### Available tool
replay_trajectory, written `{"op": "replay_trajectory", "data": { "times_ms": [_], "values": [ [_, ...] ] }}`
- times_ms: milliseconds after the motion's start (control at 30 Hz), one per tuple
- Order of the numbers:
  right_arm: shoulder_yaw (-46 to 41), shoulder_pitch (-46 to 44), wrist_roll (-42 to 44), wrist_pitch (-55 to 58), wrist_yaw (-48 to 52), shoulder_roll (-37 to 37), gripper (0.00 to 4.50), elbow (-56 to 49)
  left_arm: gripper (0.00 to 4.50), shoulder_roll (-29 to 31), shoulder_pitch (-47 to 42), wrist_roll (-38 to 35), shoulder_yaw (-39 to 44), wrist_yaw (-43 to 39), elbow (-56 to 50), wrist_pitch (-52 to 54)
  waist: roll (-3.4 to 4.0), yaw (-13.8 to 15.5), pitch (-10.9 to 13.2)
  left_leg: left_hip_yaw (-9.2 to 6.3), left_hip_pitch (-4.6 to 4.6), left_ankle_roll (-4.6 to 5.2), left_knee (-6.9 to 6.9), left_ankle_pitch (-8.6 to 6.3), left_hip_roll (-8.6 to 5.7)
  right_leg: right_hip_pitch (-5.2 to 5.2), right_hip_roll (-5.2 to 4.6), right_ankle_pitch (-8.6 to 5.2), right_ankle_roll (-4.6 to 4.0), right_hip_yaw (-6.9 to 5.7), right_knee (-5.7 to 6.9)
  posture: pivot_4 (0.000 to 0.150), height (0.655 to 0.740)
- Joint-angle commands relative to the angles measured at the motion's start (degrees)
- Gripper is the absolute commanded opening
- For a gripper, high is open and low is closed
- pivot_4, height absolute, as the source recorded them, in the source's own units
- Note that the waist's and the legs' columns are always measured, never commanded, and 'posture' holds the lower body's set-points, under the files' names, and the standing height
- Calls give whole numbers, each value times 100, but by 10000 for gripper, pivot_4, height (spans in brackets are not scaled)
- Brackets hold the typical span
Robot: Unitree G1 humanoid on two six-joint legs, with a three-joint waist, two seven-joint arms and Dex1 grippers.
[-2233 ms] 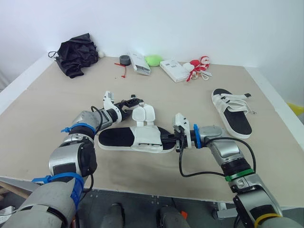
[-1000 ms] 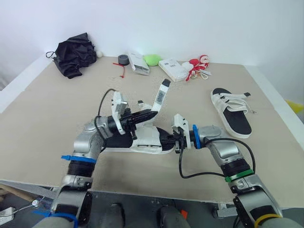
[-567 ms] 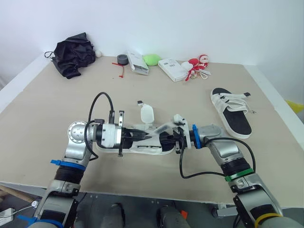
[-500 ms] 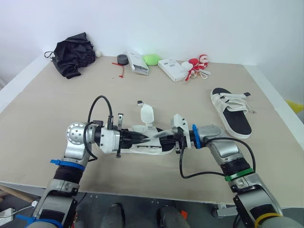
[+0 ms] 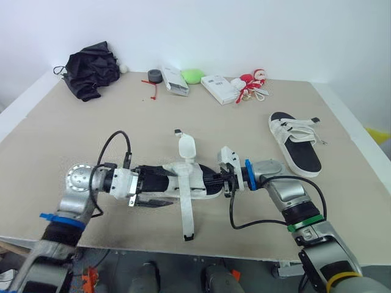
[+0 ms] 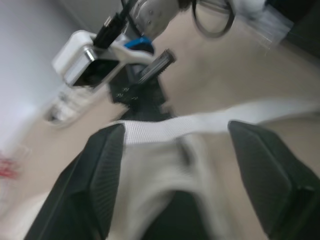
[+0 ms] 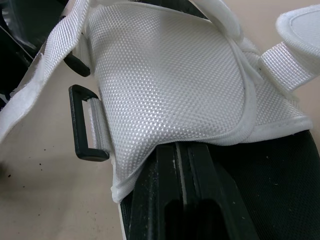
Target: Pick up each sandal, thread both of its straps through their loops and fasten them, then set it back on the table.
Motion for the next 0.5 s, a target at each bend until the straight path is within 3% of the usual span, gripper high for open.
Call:
{"op": "replay_trajectory", "data": {
  "times_ms": [33,133,233,500],
  "values": [
    [351,263,-437,174,-47,-106,0,481,34937,896,428,-1452,176,504,-1428,2892,-1,1,3,-3,-1,-2,-1,-1,4,-4,1,-3,-6,-4,1,1500,7380],
    [352,295,-415,209,-16,-115,0,447,34937,1597,917,-2320,178,876,-2156,4708,0,10,2,-8,14,-21,-2,-14,9,-15,-4,-15,-20,-14,0,1500,7380],
    [375,347,-398,241,-1,-106,0,397,34937,1721,1370,-2653,264,1218,-2637,5384,2,15,2,6,23,-34,-2,-22,10,-17,-28,-16,-20,-15,-1,1500,7380],
    [436,463,-386,390,12,-126,0,143,34937,541,1567,-1648,-335,2735,-2591,5687,-24,43,-16,38,34,-55,-2,-42,3,-19,-63,-19,-17,-25,-10,1500,7380]
  ]
}}
